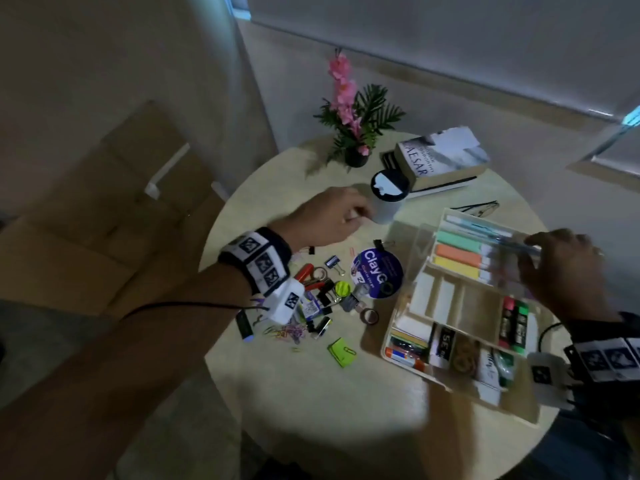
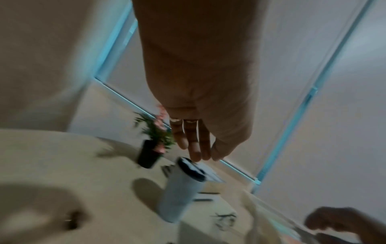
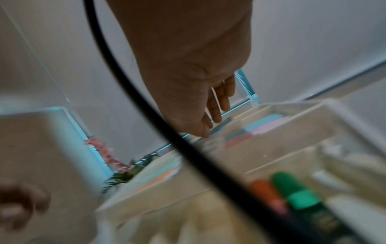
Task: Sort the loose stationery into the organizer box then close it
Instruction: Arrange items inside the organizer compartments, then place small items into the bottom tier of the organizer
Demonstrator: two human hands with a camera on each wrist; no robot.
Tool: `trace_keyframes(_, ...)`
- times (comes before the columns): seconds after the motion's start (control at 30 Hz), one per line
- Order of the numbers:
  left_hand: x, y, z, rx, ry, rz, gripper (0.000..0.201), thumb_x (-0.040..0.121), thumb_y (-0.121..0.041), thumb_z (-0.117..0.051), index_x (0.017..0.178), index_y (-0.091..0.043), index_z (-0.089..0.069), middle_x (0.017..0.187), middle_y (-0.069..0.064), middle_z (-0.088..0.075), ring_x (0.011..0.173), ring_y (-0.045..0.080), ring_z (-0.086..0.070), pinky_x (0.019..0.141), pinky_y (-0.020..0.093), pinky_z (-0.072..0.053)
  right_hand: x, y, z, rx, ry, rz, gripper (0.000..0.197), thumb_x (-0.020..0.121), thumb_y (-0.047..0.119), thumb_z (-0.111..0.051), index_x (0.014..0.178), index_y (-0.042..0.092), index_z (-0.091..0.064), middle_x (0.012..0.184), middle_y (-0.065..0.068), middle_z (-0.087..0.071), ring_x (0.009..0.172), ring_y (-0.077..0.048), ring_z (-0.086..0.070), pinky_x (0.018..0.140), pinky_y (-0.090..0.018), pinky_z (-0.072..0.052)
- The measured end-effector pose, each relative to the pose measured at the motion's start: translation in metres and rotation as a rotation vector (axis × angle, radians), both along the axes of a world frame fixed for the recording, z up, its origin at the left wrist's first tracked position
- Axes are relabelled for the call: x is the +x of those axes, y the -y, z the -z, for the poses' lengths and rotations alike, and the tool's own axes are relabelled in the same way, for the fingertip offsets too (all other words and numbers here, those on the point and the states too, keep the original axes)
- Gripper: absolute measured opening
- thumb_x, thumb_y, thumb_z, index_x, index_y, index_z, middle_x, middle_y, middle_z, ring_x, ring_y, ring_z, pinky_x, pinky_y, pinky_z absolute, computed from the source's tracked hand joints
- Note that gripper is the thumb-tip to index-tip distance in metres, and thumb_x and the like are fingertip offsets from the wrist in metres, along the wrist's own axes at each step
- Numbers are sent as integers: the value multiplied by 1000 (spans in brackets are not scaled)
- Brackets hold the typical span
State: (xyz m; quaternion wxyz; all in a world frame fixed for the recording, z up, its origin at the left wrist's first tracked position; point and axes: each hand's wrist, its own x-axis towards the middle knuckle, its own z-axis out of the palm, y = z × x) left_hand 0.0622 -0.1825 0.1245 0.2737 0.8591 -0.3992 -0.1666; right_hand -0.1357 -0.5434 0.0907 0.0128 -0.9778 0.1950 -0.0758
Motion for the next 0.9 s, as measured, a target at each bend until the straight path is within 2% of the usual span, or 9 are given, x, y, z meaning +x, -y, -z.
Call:
trace_keyframes(0.1,14,-78,15,170,-60,-125,19,98,-15,-64,113,-18,-75,107,-5,-69,91,15,-65,79,25,-48,12,-66,-13,134,118,-101,20,91,12,-67,110,6,-70,106,-24,-65,94,-44,-60,83,-50,-50)
trace_keyframes(0.17,16,-122,36,354,-125,-176,20,97,-16,-61,110,-19,-76,115,2,-72,100,20,-67,87,30,-52,24,-131,-14,310,112,-256,17,93,7,-67,110,6,-71,104,-17,-69,90,-36,-64,81,-44,-55)
trace_keyframes(0.27,5,-172,67,591,-203,-161,14,91,-23,-68,104,-24,-75,118,3,-71,108,27,-68,90,37,-55,45,-221,11,470,-131,-378,15,91,8,-70,104,12,-73,98,-12,-73,82,-30,-70,71,-37,-57)
trace_keyframes(0.37,-18,-208,93,675,-233,-54,24,89,-28,-74,112,-22,-67,117,5,-64,106,29,-64,78,32,-47,60,-281,54,508,-402,-351,33,94,17,-67,126,12,-66,118,-16,-63,104,-35,-67,84,-43,-58)
trace_keyframes(0.5,-42,-240,119,655,-203,5,42,90,-25,-76,128,-18,-59,126,10,-52,111,33,-57,85,40,-50,81,-322,91,415,-367,-427,58,90,11,-71,144,19,-53,138,-13,-50,120,-37,-55,90,-50,-58)
trace_keyframes(0.63,-50,-253,126,563,-93,6,48,86,-36,-77,126,-18,-57,122,8,-49,106,31,-55,84,47,-51,104,-340,113,215,-514,-604,76,88,7,-66,156,28,-38,152,-1,-42,125,-33,-48,88,-47,-58)
trace_keyframes(0.73,-62,-244,128,536,48,24,46,87,-42,-73,122,-19,-53,120,5,-49,105,29,-54,81,45,-52,114,-345,121,130,-540,-643,69,90,13,-65,152,35,-44,150,1,-46,120,-32,-52,88,-46,-54)
trace_keyframes(0.8,-71,-234,131,551,128,31,37,89,-33,-69,121,-20,-54,121,5,-52,108,28,-55,84,43,-53,118,-347,121,43,-495,-659,63,89,24,-72,147,36,-50,145,1,-52,114,-31,-56,88,-45,-53)
trace_keyframes(0.9,-71,-220,134,541,162,40,23,89,-13,-64,111,-19,-64,117,6,-60,106,28,-58,83,41,-55,121,-348,115,-19,-431,-643,62,80,32,-82,137,21,-61,129,-6,-64,106,-34,-59,92,-49,-51)
